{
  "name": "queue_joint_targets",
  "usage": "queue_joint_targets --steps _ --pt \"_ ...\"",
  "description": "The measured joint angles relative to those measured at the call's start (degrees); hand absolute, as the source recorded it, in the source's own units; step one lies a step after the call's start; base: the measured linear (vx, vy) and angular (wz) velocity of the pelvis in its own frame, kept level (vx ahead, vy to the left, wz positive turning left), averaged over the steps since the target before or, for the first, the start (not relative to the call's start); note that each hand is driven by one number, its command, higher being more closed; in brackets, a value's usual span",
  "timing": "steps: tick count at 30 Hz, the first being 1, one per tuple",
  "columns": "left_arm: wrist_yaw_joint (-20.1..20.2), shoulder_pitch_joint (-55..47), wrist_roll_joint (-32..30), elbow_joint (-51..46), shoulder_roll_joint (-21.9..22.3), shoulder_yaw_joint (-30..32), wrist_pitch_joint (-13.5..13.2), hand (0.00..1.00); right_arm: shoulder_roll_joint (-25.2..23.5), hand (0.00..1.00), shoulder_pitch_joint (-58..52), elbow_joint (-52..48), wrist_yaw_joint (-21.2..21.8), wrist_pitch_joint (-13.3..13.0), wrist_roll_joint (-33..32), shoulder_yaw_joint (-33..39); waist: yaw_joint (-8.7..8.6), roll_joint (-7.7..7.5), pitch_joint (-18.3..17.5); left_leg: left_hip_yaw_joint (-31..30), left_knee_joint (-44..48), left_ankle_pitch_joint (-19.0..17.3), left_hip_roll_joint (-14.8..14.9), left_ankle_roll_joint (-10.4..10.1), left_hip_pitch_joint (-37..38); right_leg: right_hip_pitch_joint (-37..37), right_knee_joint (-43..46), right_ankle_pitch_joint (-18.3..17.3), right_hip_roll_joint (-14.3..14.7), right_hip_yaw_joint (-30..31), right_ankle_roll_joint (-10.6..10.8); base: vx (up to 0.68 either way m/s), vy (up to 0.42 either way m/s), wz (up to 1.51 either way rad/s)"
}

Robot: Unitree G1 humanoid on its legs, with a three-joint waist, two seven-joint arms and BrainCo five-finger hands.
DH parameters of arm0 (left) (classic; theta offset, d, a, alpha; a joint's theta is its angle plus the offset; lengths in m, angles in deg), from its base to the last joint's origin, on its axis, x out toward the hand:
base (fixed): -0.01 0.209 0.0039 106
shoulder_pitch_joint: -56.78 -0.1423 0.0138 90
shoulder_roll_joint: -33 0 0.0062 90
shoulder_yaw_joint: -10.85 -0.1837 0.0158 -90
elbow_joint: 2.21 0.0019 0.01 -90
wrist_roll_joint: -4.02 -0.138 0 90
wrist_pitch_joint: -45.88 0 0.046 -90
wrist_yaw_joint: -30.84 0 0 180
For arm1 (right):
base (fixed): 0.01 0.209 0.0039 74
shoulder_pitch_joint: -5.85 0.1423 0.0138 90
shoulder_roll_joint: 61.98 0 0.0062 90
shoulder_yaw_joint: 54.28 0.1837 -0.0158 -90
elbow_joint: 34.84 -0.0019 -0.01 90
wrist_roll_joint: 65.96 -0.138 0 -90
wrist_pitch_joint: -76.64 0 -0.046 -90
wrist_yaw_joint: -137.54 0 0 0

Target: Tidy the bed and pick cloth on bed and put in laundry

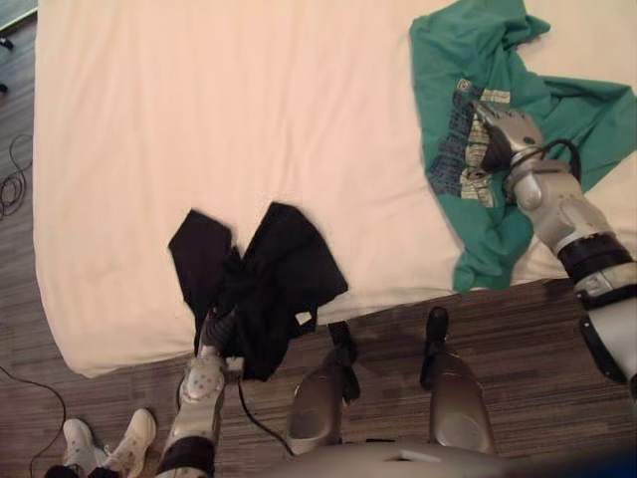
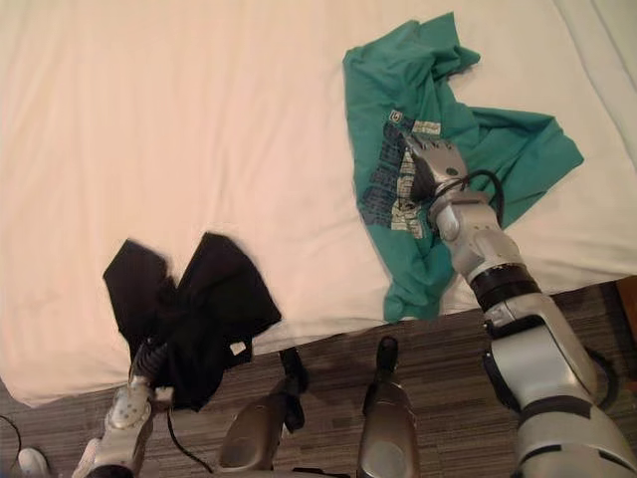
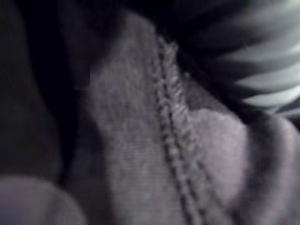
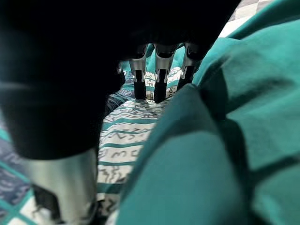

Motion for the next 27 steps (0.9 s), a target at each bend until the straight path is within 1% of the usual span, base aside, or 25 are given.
queue_joint_targets --steps 1,2,3,4,5,6,8,9,11,12,13,14,15,16,17,18,19,20,21,22,23,24,26,27 --pt "0.05 0.01 -0.02 2.56 0.22 -0.83 1.48 1.0 -0.55 1.0 0.35 0.54 -0.24 0.0 0.0 -0.07 -0.08 -0.25 0.16 0.44 -0.01 0.0 0.06 0.0 0.0 -0.24 0.42 -0.25 -0.01 0.0 -0.12 0.0 0.0 0.0" --pt "0.33 0.03 -0.08 7.11 1.09 -2.32 4.42 1.0 -1.72 1.0 1.34 1.4 -0.29 0.0 -0.01 -0.1 -0.38 -0.95 0.59 0.76 -0.01 0.0 0.14 0.0 -0.09 -0.81 1.16 -0.75 -0.04 -0.01 -0.15 -0.06 -0.008 0.02" --pt "1.0 0.14 -0.13 11.54 2.91 -4.27 7.15 1.0 -2.65 1.0 1.7 1.62 -0.74 0.07 -0.02 0.08 -0.62 -2.32 1.29 0.71 -0.04 0.0 0.32 0.0 -0.7 -1.57 2.12 -1.19 -0.09 -0.47 -0.38 -0.07 -0.004 0.06" --pt "1.14 0.17 -0.13 12.32 3.36 -4.49 7.53 1.0 -2.59 1.0 1.7 1.69 -0.81 0.1 -0.03 0.22 -0.62 -2.49 1.4 0.69 -0.06 0.0 0.37 -0.01 -0.84 -1.61 2.2 -1.2 -0.1 -0.68 -0.4 -0.08 0.022 0.3" --pt "1.01 0.17 0.19 13.8 3.67 -3.09 8.33 1.0 -2.39 1.0 1.75 2.85 -1.04 0.56 -0.05 1.12 -0.43 -2.72 1.4 0.59 -0.21 -0.01 0.64 -0.02 -1.42 -1.73 2.5 -1.69 -0.08 -1.74 -0.58 -0.07 0.031 0.43" --pt "1.18 0.18 0.14 13.91 3.41 -3.62 8.64 1.0 -2.45 1.0 1.94 4.09 -1.1 1.91 -0.34 2.48 0.28 -2.77 1.39 0.63 -0.24 -0.01 0.73 -0.02 -1.43 -1.65 3.45 -2.79 -0.34 -2.45 -0.89 -0.08 0.024 0.45" --pt "1.06 0.19 0.15 13.94 4.12 -3.5 8.66 1.0 -2.56 1.0 1.59 4.95 -1.41 3.22 -1.54 3.84 1.0 -2.93 1.33 0.67 0.0 -0.02 0.49 -0.03 -1.34 -1.43 4.55 -3.55 -1.15 -3.03 -1.2 -0.08 0.016 0.26" --pt "0.9 0.27 0.18 13.94 4.48 -3.41 8.63 1.0 -2.65 1.0 1.14 4.9 -1.53 3.36 -2.83 4.48 1.23 -3.04 1.28 0.66 0.08 -0.02 0.27 -0.03 -1.29 -1.44 4.96 -3.69 -1.46 -3.09 -1.26 -0.08 0.077 0.18" --pt "0.81 0.41 0.21 13.95 4.49 -2.77 8.85 1.0 -4.83 1.0 -3.64 2.22 -2.41 3.86 -7.39 9.88 1.6 -3.8 0.95 0.6 0.9 -0.02 -1.2 -0.03 -0.93 -1.19 7.12 -4.72 -3.15 -3.29 -1.06 -0.06 0.096 0.19" --pt "0.77 0.47 0.22 13.95 4.47 -2.7 9.01 1.0 -5.4 1.0 -5.38 0.83 -2.71 3.86 -8.43 11.1 1.6 -4.03 0.93 0.73 1.5 0.0 -1.54 -0.01 -0.84 -0.91 7.65 -5.02 -3.75 -3.4 -1.02 -0.05 0.061 0.28" --pt "0.71 0.58 0.2 13.9 4.43 -2.78 9.48 1.0 -7.21 1.0 -9.28 -1.75 -3.25 3.75 -12.66 13.98 1.5 -4.39 0.83 1.01 2.12 0.8 -2.37 0.25 -0.15 0.2 8.29 -5.5 -4.9 -3.75 -1.27 -0.06 0.009 0.35" --pt "0.57 0.61 0.14 13.87 4.28 -2.82 9.79 1.0 -9.73 1.0 -12.79 -3.92 -3.55 3.64 -16.34 16.71 1.37 -5.07 0.43 1.48 0.21 4.16 -3.49 -0.23 1.1 1.78 7.75 -5.44 -6.21 -4.63 -1.63 -0.05 -0.009 0.4" --pt "0.28 0.58 -0.11 13.87 3.79 -2.76 9.92 1.0 -11.15 1.0 -14.71 -4.56 -3.66 3.41 -18.53 17.63 1.0 -5.7 -0.01 2.2 -1.04 5.23 -4.16 -0.14 1.93 2.6 6.93 -5.08 -6.99 -5.38 -1.82 0.0 -0.016 0.33" --pt "-0.17 0.51 -0.22 13.99 3.9 -1.78 10.41 1.0 -14.09 1.0 -17.93 -5.73 -3.66 2.95 -21.81 19.72 0.73 -5.96 -0.74 5.92 3.29 0.58 -3.02 2.37 2.66 4.54 5.47 -3.55 -7.57 -7.21 -1.05 0.08 0.03 0.23" --pt "-0.65 0.38 -0.54 14.23 4.21 -0.07 11.08 1.0 -16.75 1.0 -21.26 -7.77 -3.62 2.54 -24.48 21.55 0.29 -6.25 -1.98 8.45 10.26 -6.09 -1.4 2.21 2.69 5.4 5.37 -2.83 -8.15 -8.36 0.05 0.13 0.051 0.19" --pt "-0.76 0.39 -0.61 14.68 4.25 0.41 11.13 1.0 -17.72 1.0 -22.84 -8.82 -3.52 2.45 -25.69 21.98 -0.05 -6.13 -2.68 8.81 11.94 -7.94 -0.86 1.75 2.95 5.95 4.89 -2.51 -8.22 -9.13 0.57 0.15 0.104 0.26" --pt "-1.2 0.55 -0.84 16.0 4.65 1.09 11.12 1.0 -19.11 1.0 -26.05 -11.11 -3.1 2.26 -28.88 22.99 -0.65 -5.49 -3.57 8.3 9.99 -8.56 -1.07 0.77 4.11 7.74 3.5 -1.63 -7.73 -9.79 1.84 0.16 0.165 0.32" --pt "-1.44 0.43 -1.93 16.23 4.67 1.17 11.22 1.0 -20.67 1.0 -29.22 -12.73 -2.74 1.91 -31.41 23.61 -1.06 -5.38 -5.05 7.92 6.18 -8.53 -1.85 0.75 5.89 9.0 1.09 -0.54 -6.72 -10.19 2.74 0.14 0.176 0.33" --pt "-1.54 0.36 -2.53 16.23 4.57 1.13 11.28 1.0 -21.53 1.0 -30.53 -13.32 -2.44 1.7 -32.77 23.69 -1.21 -5.64 -5.54 7.19 4.52 -8.5 -2.23 0.78 6.56 9.88 -0.34 0.12 -6.13 -10.71 2.88 0.12 0.17 0.35" --pt "-1.68 0.29 -2.99 16.22 4.19 1.14 11.52 1.0 -23.62 1.0 -32.55 -14.49 -1.74 1.38 -34.78 23.73 -1.41 -6.75 -6.16 6.51 2.84 -8.27 -2.75 1.02 7.34 11.65 -2.96 1.2 -5.63 -11.23 3.32 0.08 0.112 0.26" --pt "-1.72 0.22 -3.05 16.21 4.03 1.19 11.97 1.0 -25.24 1.0 -33.87 -15.54 -1.11 1.26 -35.46 23.58 -1.35 -7.58 -6.62 6.42 2.48 -8.13 -3.06 0.82 7.84 12.71 -4.36 1.92 -5.51 -11.52 3.47 0.07 0.098 0.2" --pt "-1.73 0.16 -3.17 16.21 3.96 1.2 12.35 1.0 -26.59 1.0 -35.22 -16.9 -0.39 1.19 -37.14 22.94 -1.17 -8.0 -6.87 6.33 1.79 -8.0 -3.4 0.62 8.89 13.98 -5.31 2.25 -5.45 -11.68 3.64 0.06 0.056 0.12" --pt "-1.75 -0.29 -4.9 16.21 3.99 1.21 12.45 1.0 -28.91 1.0 -37.89 -20.1 1.29 0.61 -39.2 20.23 -1.24 -7.85 -7.42 5.58 0.62 -8.0 -3.85 0.61 10.77 16.16 -6.25 2.36 -5.36 -12.19 3.8 0.06 0.027 0.14" --pt "-1.75 -0.93 -5.3 16.21 4.17 1.2 12.46 1.0 -30.39 1.0 -40.13 -22.0 3.34 -0.27 -41.37 17.47 -1.33 -7.57 -8.62 5.23 -0.83 -7.42 -3.96 -0.09 11.73 16.82 -6.35 2.36 -5.12 -12.39 3.8 0.06 -0.004 0.1"
